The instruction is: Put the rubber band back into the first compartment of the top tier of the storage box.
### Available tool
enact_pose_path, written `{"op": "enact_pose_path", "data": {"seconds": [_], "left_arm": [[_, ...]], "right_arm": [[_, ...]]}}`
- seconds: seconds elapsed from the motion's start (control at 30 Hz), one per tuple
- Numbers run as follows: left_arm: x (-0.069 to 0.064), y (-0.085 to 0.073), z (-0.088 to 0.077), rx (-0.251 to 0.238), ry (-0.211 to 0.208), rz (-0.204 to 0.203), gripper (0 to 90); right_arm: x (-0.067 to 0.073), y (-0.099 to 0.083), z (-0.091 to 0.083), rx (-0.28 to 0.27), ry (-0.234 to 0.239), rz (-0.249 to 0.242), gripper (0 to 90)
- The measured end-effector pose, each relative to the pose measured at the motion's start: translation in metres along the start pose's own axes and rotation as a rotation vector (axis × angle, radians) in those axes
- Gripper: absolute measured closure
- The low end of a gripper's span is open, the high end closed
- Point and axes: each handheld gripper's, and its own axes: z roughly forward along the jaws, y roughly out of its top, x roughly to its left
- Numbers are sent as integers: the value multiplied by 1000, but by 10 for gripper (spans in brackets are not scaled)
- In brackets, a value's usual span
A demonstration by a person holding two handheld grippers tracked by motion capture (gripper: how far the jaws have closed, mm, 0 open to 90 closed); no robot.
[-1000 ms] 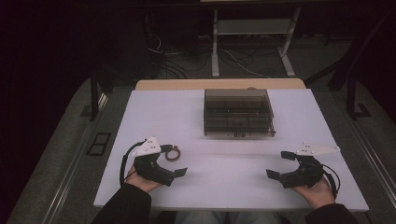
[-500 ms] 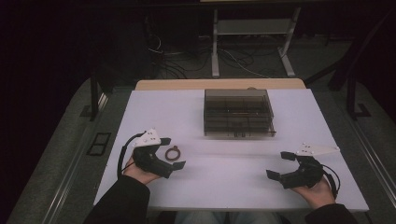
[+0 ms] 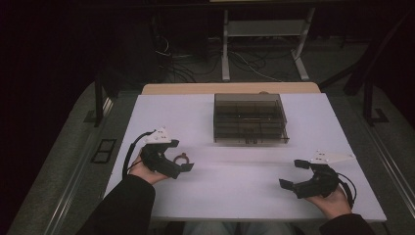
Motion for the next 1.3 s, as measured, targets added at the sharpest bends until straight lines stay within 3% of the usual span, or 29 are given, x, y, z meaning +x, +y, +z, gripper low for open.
{"op": "enact_pose_path", "data": {"seconds": [1.03, 1.3], "left_arm": [[12, -5, 22, 132, -35, 14, 0], [15, -8, 31, 195, -39, 31, 0]], "right_arm": [[-1, -1, 0, 3, -1, -8, 4], [0, -1, 1, 8, -2, -11, 4]]}}
